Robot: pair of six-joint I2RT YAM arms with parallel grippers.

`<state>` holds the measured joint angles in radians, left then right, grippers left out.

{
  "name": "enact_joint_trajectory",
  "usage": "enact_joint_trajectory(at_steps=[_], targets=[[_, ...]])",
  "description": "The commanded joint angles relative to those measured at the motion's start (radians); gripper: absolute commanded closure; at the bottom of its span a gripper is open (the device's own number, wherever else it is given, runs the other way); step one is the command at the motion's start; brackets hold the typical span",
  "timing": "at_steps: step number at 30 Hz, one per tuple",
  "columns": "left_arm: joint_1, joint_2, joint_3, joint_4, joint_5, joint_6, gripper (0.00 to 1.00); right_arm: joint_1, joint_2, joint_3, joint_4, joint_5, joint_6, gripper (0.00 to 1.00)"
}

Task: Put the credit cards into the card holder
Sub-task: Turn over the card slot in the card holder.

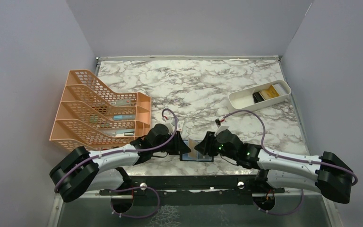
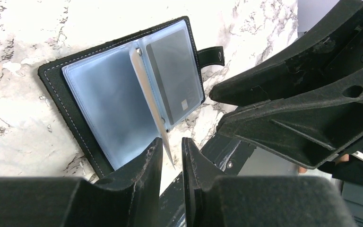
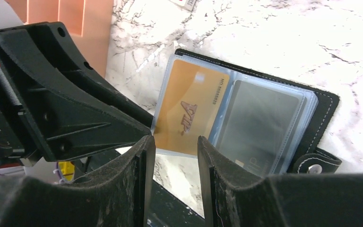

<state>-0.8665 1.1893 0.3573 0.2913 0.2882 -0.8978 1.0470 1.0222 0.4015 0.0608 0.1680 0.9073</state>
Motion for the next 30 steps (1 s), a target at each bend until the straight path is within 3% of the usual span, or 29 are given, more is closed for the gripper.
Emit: enact_joint_trajectory(at_steps=[1, 10, 23, 30], targets=[[-0.010, -0.026, 0.032, -0.024, -0.014, 0.002, 0.75, -0.002, -0.016, -0.018, -0.039, 0.059, 0.007, 0.57], [-0.032, -0.006, 0.043, -0.014, -0.018, 0.000, 0.75, -0.001, -0.048, -0.031, -0.065, 0.079, 0.032, 0.58], [-0.112, 0.130, 0.173, 0.005, -0.029, 0.037, 0.75, -0.001, -0.256, 0.117, -0.399, 0.342, -0.014, 0.54], [-0.119, 0.186, 0.198, 0.006, -0.026, 0.055, 0.74, -0.001, -0.272, 0.204, -0.508, 0.468, -0.077, 0.50]])
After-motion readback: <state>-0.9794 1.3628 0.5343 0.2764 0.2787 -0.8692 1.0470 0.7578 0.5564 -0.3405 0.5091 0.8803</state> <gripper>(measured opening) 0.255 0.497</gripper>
